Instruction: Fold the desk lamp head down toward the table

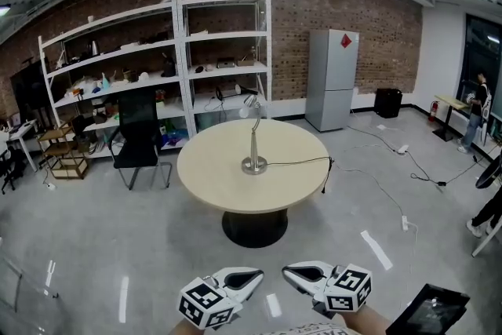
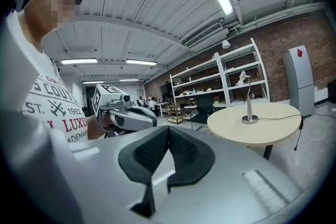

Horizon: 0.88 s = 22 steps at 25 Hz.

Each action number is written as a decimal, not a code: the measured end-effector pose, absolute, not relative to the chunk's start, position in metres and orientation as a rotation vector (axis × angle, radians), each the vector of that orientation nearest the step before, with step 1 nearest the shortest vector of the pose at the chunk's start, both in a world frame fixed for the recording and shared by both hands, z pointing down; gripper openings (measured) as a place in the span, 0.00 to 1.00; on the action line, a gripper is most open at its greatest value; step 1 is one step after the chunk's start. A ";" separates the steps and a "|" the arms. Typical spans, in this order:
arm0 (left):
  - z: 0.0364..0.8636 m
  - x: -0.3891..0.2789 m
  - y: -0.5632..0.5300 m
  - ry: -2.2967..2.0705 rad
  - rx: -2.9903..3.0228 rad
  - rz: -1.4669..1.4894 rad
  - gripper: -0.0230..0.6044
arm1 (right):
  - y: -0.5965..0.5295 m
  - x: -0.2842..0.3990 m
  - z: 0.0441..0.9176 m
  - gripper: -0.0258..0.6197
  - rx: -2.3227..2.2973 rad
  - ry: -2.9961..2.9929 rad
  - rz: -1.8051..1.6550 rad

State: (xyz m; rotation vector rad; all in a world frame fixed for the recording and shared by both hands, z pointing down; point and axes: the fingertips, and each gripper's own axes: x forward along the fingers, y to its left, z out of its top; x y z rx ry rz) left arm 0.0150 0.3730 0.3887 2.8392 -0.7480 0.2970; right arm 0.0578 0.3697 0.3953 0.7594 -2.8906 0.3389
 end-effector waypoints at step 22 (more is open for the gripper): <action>0.422 0.015 0.315 -0.777 2.756 0.325 0.04 | 0.308 0.056 0.423 0.05 0.700 -2.913 0.421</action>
